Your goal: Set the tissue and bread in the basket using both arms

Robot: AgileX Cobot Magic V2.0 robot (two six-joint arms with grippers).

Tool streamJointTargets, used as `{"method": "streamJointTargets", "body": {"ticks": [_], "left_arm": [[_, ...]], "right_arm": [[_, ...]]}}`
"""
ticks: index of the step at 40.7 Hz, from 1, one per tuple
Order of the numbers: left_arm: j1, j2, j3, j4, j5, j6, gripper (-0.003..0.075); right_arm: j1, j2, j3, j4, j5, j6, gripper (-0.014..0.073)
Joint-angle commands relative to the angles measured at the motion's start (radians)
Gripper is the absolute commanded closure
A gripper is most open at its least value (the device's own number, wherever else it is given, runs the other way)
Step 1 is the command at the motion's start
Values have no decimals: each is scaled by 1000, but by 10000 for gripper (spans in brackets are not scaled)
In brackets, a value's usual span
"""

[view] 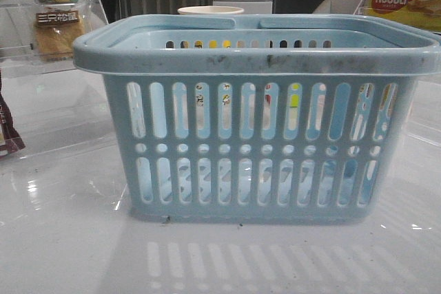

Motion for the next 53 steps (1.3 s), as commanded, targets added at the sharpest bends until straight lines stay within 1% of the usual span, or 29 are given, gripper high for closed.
{"method": "streamJointTargets", "body": {"ticks": [1, 33, 35, 39, 42, 47, 51, 53], "left_arm": [[-8, -18, 6, -2, -87, -3, 627], [-8, -18, 6, -2, -89, -3, 627], [-8, -18, 6, -2, -103, -3, 628], [-8, -18, 1, -5, -177, -3, 628], [-10, -18, -27, -15, -206, -5, 627], [-10, -14, -118, -22, -196, -5, 627], [-10, -13, -219, -24, -143, -5, 627], [-10, -2, -276, -24, -96, -5, 627]], "right_arm": [[-7, -19, -4, 6, -85, 1, 536], [-7, -19, -4, 6, -101, 1, 536], [-7, -19, -4, 6, -122, 1, 536], [-6, -19, -15, 14, -148, 1, 536], [-6, -18, -50, 23, -129, 1, 536], [-6, -17, -144, 23, -65, 1, 536], [-6, 3, -235, 23, -1, 1, 536], [-6, 24, -286, 23, 32, 1, 536]]}}
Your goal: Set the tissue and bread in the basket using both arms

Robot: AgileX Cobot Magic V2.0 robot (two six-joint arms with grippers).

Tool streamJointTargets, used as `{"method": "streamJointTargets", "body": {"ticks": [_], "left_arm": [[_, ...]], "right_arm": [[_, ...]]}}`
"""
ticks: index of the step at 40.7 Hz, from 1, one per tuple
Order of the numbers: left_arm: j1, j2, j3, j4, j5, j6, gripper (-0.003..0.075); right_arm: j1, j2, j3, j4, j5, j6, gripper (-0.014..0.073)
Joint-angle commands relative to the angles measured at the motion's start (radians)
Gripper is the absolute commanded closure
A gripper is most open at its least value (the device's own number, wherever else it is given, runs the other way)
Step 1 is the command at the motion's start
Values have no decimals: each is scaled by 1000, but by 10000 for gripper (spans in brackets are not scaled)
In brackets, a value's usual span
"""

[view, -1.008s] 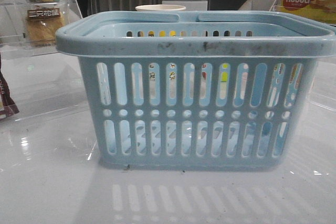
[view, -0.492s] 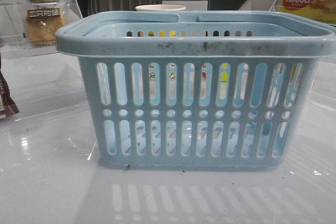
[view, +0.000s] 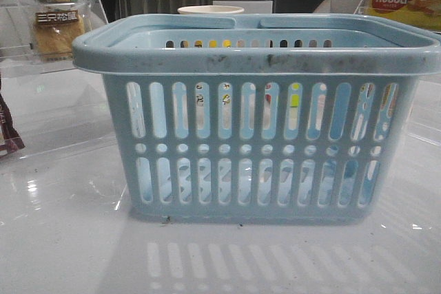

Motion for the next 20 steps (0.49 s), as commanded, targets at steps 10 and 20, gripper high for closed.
{"method": "streamJointTargets", "body": {"ticks": [10, 20], "left_arm": [[-8, 142, -365, -10, 230, -5, 627], [-8, 313, -495, -10, 385, -5, 627]], "right_arm": [[-6, 212, -356, 1, 112, 1, 536], [-6, 416, -501, 1, 238, 1, 536]]}}
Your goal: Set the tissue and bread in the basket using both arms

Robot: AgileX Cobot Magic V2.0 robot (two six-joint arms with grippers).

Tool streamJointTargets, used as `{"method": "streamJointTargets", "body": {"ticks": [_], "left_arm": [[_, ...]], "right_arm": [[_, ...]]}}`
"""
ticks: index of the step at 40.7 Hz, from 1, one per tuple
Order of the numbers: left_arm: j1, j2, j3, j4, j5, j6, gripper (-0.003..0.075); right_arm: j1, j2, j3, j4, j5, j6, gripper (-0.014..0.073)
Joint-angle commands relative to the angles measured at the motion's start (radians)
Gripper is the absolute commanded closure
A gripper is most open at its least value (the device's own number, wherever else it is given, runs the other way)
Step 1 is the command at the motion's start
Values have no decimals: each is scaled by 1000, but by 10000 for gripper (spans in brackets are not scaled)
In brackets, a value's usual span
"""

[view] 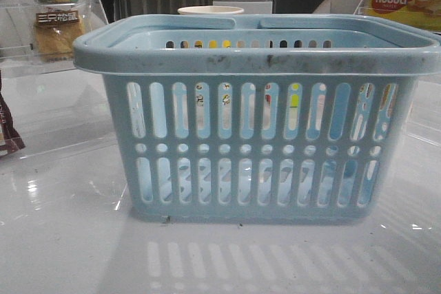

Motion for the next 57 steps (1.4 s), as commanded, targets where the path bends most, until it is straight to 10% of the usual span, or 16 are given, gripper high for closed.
{"method": "streamJointTargets", "body": {"ticks": [1, 27, 41, 57], "left_arm": [[-8, 80, -56, -9, -17, -5, 628], [-8, 260, -41, -7, 106, -5, 624], [-8, 292, -41, 45, 176, -3, 186], [-8, 295, -41, 45, 176, -3, 265]], "right_arm": [[-6, 88, -60, -1, -29, 1, 536], [-6, 425, -59, -2, 140, 1, 530], [-6, 572, -59, -2, 100, 1, 41], [-16, 804, -247, 1, 38, 6, 45]]}}
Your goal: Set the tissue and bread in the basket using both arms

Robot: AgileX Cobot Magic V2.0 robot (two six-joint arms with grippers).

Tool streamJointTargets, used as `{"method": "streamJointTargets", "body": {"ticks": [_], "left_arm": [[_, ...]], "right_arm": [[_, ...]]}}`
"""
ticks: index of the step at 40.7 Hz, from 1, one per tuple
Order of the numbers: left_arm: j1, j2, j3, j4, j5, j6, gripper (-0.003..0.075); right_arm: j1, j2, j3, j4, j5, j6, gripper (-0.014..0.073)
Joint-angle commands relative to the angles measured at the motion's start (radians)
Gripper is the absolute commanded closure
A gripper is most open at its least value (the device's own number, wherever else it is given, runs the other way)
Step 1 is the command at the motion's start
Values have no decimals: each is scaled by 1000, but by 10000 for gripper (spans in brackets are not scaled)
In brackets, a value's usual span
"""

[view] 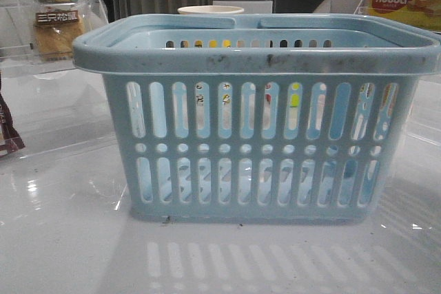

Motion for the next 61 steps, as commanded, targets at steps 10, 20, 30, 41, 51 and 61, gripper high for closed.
{"method": "streamJointTargets", "body": {"ticks": [10, 20, 30, 41, 51, 61], "left_arm": [[-8, 10, -28, 7, -68, -3, 321], [-8, 10, -28, 7, -66, -3, 339], [-8, 10, -28, 7, -66, -3, 339], [-8, 10, -28, 7, -66, -3, 339], [-8, 10, -28, 5, -66, -3, 339], [-8, 10, -28, -1, -66, -3, 339]], "right_arm": [[-96, 169, -331, 0, 65, 5, 45], [-175, 275, -509, 0, 136, 5, 45], [-188, 416, -612, -3, 139, 5, 45], [-194, 580, -707, -31, 134, 5, 45], [-194, 696, -754, -31, 73, 5, 45], [-194, 733, -760, -9, 13, 5, 222]]}}
